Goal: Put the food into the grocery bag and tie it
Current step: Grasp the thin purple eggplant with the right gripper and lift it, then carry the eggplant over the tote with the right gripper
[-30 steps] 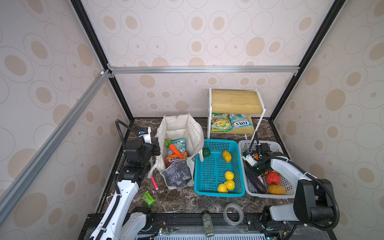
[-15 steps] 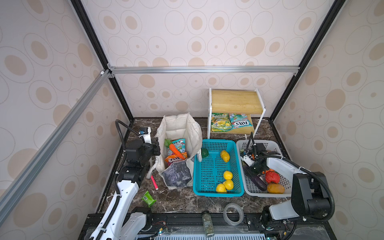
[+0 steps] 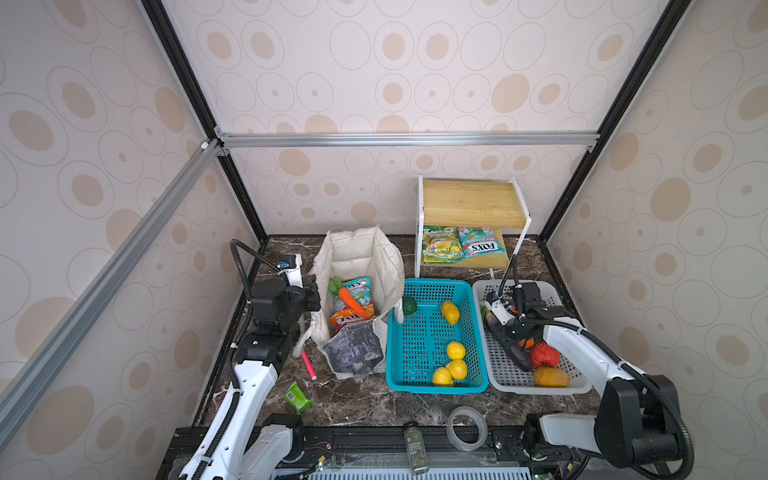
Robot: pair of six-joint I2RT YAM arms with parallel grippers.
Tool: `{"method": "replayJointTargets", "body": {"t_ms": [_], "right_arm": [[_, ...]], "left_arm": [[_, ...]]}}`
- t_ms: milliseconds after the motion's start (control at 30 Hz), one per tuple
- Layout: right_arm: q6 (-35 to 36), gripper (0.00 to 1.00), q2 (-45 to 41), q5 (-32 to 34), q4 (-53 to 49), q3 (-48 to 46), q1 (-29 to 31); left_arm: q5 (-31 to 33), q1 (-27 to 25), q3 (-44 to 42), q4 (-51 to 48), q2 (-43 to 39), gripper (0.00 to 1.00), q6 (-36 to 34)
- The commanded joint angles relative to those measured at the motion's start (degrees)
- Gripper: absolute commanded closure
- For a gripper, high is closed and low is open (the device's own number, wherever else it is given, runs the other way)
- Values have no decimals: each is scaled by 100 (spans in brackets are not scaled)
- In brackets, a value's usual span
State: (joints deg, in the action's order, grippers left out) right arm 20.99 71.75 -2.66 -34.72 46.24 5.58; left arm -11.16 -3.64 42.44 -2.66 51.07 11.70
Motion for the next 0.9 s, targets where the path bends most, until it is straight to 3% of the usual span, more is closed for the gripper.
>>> {"method": "replayJointTargets", "body": {"t_ms": [0, 133, 333, 533, 767, 867], "right_arm": [[-139, 65, -356, 127, -77, 317, 24], [-458, 65, -633, 0, -178, 719, 33], [-1473, 69, -1104, -855, 125, 1299, 157], [-2192, 70, -1022, -550, 754, 2029, 1538], [-2414, 70, 467, -59, 1828, 3537, 3545], [-2631, 68, 1263, -315, 2473, 4173, 3944]], "left_arm": [[1, 28, 63, 169, -158, 100, -63], [19, 28, 64, 162, -171, 100, -58], [57, 23, 56, 168, -161, 100, -71], [10, 22, 55, 195, -142, 100, -39], [-42, 21, 22, 241, -156, 100, -29], [-73, 27, 10, 270, -158, 100, -22]]}}
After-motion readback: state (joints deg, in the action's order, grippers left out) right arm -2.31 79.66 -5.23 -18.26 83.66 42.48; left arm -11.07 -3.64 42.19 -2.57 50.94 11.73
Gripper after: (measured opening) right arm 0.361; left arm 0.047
